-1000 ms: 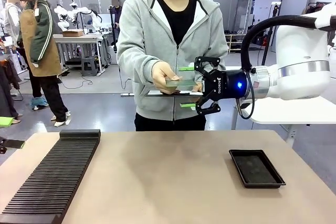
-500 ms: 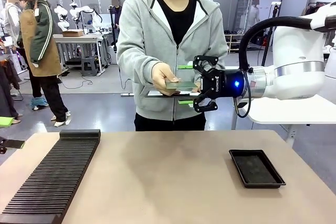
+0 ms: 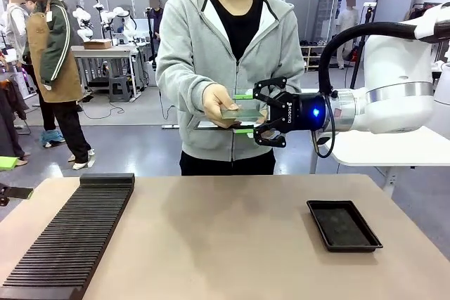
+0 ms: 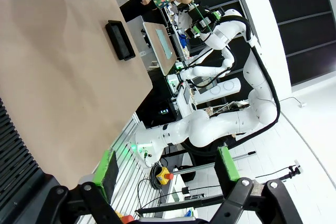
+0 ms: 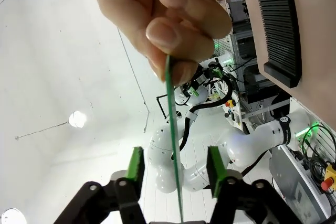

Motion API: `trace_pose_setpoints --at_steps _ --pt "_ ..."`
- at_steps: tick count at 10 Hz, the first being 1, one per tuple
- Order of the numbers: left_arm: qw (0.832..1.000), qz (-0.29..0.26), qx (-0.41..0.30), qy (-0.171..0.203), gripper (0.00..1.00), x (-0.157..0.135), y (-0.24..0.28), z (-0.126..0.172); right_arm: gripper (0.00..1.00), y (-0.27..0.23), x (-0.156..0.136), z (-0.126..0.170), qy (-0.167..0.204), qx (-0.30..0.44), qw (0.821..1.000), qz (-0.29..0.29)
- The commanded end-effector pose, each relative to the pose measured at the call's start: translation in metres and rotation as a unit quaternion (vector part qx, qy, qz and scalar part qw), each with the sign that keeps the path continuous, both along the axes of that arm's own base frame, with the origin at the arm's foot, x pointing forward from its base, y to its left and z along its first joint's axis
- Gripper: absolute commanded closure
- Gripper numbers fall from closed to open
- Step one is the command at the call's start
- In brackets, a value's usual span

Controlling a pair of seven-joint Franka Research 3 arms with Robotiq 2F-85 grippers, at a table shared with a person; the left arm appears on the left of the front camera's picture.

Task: Inspect the PCB.
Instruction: Pick up the Blank PCB that the human is holding.

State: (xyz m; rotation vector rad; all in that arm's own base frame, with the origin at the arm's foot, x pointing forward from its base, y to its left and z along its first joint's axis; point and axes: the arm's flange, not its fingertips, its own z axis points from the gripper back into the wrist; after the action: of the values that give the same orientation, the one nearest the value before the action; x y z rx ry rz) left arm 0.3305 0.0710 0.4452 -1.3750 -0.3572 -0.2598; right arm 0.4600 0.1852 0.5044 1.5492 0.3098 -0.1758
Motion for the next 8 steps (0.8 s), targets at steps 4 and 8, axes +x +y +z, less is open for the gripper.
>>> trace_pose_setpoints --at_steps 4,8 --pt "1.0 -0.001 0.001 -0.004 0.05 -0.0031 -0.0006 0.0012 0.89 0.0045 -0.0014 -0.0011 -0.005 -0.006 1.0 0.002" --pt "1.0 -0.001 0.001 -0.004 0.05 -0.0031 -0.0006 0.0012 1.0 0.0032 -0.0007 -0.0017 -0.003 -0.005 1.0 0.0"
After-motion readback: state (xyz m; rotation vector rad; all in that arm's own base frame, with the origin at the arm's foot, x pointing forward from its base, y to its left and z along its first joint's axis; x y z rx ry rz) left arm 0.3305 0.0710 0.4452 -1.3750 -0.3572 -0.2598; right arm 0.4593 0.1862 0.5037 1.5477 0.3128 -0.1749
